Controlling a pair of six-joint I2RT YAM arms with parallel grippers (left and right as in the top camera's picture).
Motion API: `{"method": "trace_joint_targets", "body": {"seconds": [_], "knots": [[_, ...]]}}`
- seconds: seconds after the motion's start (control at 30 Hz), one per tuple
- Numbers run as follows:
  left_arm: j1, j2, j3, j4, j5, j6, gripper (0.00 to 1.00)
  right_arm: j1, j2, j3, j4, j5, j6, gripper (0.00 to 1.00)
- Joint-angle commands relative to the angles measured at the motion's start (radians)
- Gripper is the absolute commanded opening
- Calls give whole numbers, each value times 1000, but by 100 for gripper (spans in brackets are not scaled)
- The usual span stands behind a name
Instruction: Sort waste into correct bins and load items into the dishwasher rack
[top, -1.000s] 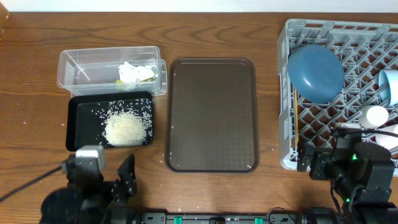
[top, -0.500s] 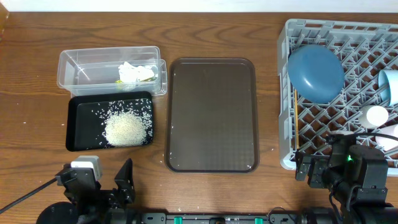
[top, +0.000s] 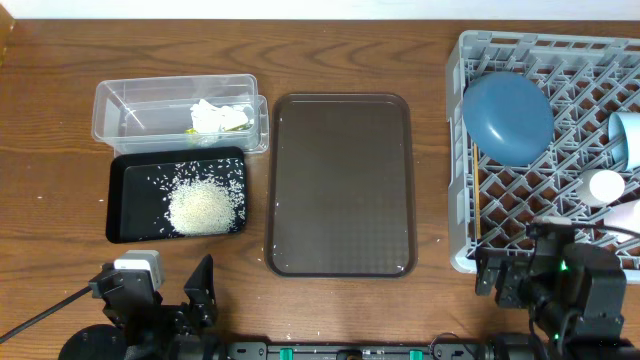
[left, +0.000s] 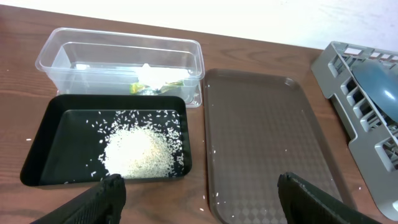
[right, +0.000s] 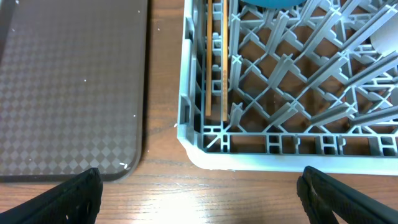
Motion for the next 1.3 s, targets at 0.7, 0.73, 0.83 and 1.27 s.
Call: {"method": "trace_joint_targets", "body": {"seconds": [0.7,0.73,0.83,1.27], "knots": [[-2,-2,-12,1,-12,-1,81,32,-483,-507,777,0,-139,99],[-2,-2,-12,1,-12,-1,81,32,-483,-555,851,0,-139,99],[-2,-2,-12,1,-12,-1,81,32,-483,-675,995,0,-139,99],[-2,-2,-12,2,-12,-1,81,31,-483,-801,1094,0,-135,99]]}}
